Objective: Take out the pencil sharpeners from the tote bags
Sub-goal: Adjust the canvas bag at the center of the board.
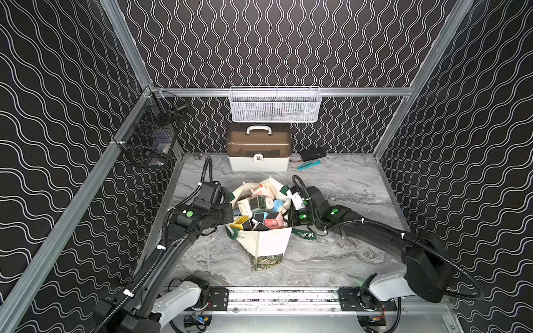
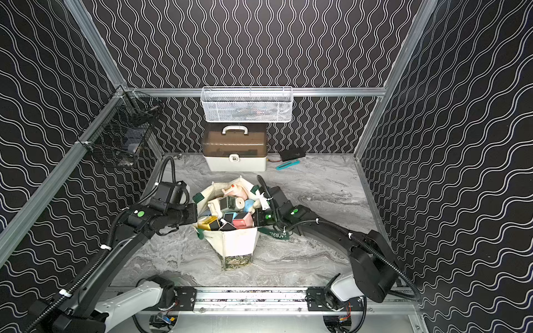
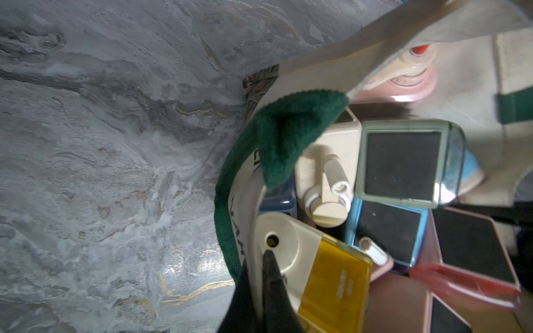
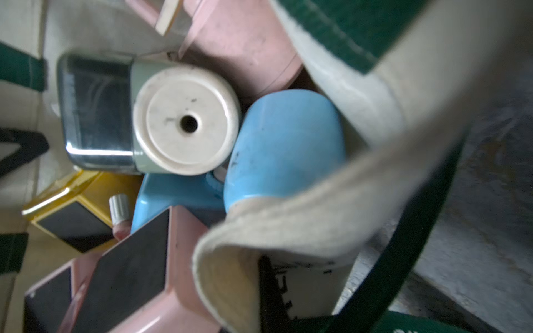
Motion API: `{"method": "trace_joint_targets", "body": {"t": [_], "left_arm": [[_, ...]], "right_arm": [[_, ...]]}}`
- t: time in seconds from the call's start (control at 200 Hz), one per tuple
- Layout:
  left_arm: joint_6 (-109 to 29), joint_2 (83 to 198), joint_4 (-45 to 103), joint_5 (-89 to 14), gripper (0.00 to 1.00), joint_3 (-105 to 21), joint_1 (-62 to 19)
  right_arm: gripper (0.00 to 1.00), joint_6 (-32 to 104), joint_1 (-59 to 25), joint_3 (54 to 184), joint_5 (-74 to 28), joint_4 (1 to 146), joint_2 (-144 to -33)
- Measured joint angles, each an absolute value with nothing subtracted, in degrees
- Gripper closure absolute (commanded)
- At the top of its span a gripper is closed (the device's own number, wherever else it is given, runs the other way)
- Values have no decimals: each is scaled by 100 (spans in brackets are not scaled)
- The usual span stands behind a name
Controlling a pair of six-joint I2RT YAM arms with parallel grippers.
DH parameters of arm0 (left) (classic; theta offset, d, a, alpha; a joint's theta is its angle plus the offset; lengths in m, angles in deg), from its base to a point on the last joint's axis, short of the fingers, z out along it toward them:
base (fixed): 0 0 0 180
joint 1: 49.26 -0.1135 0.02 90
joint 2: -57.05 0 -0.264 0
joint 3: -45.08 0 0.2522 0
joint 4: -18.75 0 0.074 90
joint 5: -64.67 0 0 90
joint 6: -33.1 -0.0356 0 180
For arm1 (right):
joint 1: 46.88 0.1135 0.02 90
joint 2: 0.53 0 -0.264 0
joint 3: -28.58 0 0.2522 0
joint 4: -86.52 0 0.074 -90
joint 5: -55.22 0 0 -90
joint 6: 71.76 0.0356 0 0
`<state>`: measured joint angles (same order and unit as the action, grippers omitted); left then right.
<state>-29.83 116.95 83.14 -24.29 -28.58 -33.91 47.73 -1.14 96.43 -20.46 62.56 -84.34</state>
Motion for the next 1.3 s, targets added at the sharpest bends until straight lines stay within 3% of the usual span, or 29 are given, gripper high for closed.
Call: {"method": "trace_joint_targets", "body": {"t": [0.265, 0.375, 0.545, 0.836, 1.051, 1.296], "left_arm": [[-3129, 11479, 8181, -2372, 100, -2703, -3695], [-3151, 11343, 8178, -2350, 100, -2642, -3743], [-3284, 11158, 8102, -2440, 100, -2463, -3780], [-3433, 10950, 8041, -2671, 100, -2371, -3778], [-3450, 10845, 8025, -2776, 100, -2369, -3778], [-3450, 10793, 8017, -2813, 100, -2369, -3778]], "right_arm": [[100, 4878, 723, 9743, -2325, 6422, -8747], [95, 4810, 915, 9778, -2325, 6365, -8753], [52, 4585, 1009, 9746, -2251, 6101, -8392], [22, 4305, 1044, 9936, -2566, 5384, -7553], [23, 4270, 618, 10176, -3595, 4993, -7394], [26, 4330, -147, 9802, -3696, 4873, -7217]]}}
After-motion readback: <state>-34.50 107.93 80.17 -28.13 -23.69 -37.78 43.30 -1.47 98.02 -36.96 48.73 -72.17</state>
